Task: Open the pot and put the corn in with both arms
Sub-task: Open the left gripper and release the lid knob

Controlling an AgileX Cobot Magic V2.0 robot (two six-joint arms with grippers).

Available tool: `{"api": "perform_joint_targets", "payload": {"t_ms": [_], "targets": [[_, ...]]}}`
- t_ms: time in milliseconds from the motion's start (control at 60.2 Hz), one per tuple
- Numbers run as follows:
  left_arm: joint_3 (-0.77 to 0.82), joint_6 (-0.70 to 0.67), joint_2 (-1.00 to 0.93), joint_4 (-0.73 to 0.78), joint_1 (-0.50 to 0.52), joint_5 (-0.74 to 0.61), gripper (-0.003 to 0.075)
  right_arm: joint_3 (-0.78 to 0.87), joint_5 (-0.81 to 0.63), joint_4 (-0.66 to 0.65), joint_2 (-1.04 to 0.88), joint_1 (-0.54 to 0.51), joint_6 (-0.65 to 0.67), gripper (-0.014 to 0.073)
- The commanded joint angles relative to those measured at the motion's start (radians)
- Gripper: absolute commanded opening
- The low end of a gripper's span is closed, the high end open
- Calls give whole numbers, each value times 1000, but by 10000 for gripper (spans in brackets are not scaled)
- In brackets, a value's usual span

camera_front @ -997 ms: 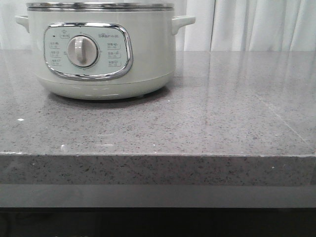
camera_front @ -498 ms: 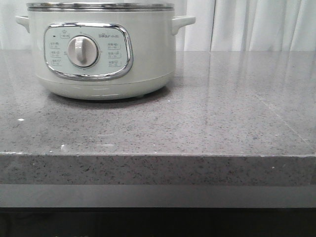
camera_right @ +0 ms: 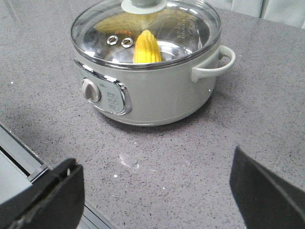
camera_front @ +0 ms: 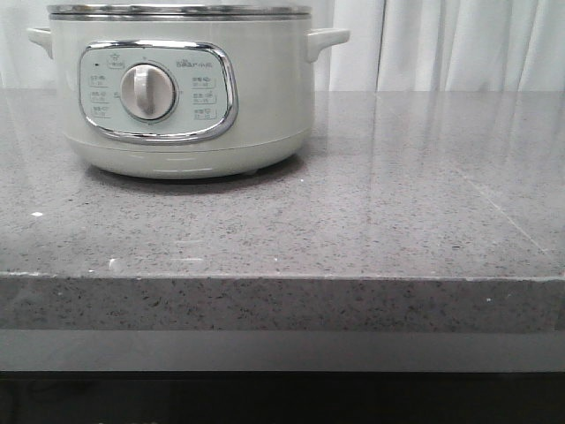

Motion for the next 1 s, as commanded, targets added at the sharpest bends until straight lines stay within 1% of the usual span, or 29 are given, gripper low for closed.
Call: {"api": "perform_joint_targets", "payload": {"t_ms": [0,50,83,150,183,199,233,316,399,482,498,598,897,980], "targets": [[-27,2,-11,-11,-8,-88,388,-24,-80,-1,0,-2,-7,633],[-27,2,-11,-11,-5,-90,363,-24,-79,-1,0,-2,-7,627],[-27,2,-11,-11,-5,-93,345,-24,-79,-1,0,-2,-7,605],[-27,2,-11,-11,-5,-97,293,-24,-76,-1,0,-2,-7,522],[-27,2,-11,-11,-5,-99,260,-24,-75,-1,0,-2,-7,468],[-27,2,-11,-11,-5,-99,240,-24,-73,-1,0,-2,-7,423],[-27,2,-11,-11,-5,-99,214,-24,-71,-1,0,-2,-7,360],[-27,2,-9,-11,-5,-101,148,-24,-68,-1,0,-2,-7,162],[-27,2,-7,-11,-5,-101,87,-24,-68,-1,0,-2,-7,29],[-27,2,-5,-11,-5,-101,42,-24,-68,-1,0,-2,-7,-64],[-27,2,-5,-11,-5,-101,27,-24,-67,-1,0,-2,-7,-74],[-27,2,-5,-11,-5,-101,-20,-24,-67,-1,0,-2,-7,-69],[-27,2,-5,-11,-5,-101,-20,-24,-67,-1,0,-2,-7,-69],[-7,2,-9,-11,-7,-123,-20,-24,-67,-1,0,-2,-7,-69]]}}
